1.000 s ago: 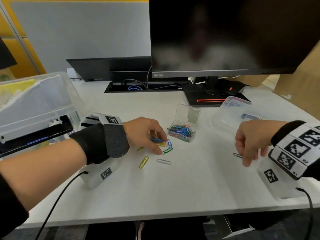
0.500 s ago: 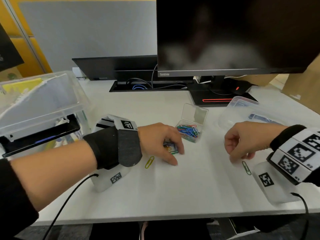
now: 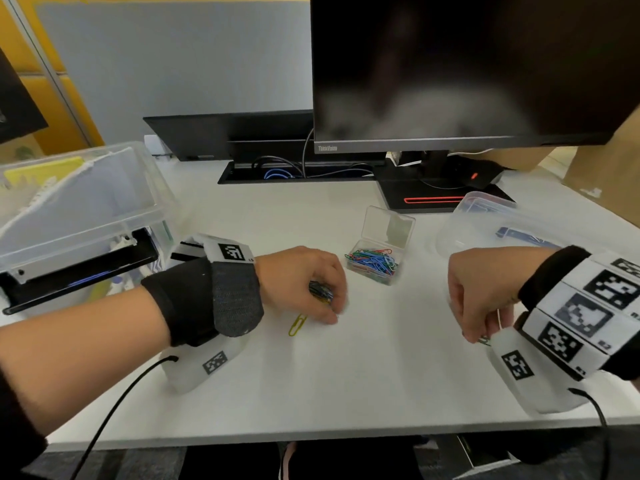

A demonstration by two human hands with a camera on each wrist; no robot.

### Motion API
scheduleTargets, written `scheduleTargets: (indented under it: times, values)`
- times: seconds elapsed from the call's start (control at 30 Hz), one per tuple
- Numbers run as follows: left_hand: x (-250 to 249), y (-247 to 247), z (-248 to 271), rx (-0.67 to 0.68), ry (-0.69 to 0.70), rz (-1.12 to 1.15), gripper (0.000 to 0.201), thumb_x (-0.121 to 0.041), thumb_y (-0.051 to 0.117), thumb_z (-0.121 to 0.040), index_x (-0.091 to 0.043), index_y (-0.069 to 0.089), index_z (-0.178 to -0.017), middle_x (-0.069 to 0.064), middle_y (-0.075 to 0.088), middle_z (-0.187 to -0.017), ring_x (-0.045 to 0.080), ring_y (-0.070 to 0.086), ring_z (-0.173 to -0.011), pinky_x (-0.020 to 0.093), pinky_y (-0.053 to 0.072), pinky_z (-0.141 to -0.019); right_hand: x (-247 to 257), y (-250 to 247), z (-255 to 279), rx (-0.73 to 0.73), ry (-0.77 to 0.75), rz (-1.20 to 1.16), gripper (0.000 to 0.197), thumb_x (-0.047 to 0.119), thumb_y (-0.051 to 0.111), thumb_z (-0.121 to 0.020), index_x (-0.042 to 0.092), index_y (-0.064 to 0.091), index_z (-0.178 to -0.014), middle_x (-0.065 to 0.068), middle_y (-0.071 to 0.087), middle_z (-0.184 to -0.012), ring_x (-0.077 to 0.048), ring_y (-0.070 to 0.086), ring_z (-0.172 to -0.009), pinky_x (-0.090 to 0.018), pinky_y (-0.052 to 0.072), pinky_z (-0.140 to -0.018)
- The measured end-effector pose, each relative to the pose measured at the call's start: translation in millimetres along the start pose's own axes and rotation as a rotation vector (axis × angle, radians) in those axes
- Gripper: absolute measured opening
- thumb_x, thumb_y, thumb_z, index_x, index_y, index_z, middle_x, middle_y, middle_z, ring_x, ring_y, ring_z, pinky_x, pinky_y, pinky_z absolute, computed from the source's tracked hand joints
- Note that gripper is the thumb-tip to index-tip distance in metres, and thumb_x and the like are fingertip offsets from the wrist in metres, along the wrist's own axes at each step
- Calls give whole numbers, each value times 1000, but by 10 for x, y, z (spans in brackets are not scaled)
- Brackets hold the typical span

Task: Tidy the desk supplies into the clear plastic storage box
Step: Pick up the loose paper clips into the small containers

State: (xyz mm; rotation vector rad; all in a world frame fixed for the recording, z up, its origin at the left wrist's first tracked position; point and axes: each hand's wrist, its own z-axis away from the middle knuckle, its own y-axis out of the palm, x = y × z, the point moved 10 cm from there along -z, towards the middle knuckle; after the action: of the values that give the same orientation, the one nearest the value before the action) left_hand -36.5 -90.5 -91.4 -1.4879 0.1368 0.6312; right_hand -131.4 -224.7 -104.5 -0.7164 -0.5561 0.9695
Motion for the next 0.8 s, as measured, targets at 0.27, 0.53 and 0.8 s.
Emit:
scheduleTargets:
  times: [0.27,0.53,0.8]
  values:
    - [338,-61,195,7,-234,-128,89,-76,63,-33,-45,51,-116,-15,40,-125,8,34,-117,24,31,-106,268,-202,26,-263,-223,53,12,23,76,-64,19,65,-62,6,63,-57,-7,55,-52,-20,47,-51]
    - [361,-97,189,-40,-248,52,48,-36,85,-56,-31,69,-101,-3,56,-108,8,55,-88,22,47,-88,670,-793,142,-852,-498,-52,4,24,65,-80,23,62,-78,10,62,-80,-13,57,-74,-33,51,-70]
    - [375,-134,107,-59,-220,69,22,-22,79,-71,-18,73,-92,-5,66,-87,8,57,-75,23,49,-80,644,-917,76,-1003,-395,-13,14,26,53,-90,20,65,-95,4,59,-95,-16,56,-84,-29,44,-70]
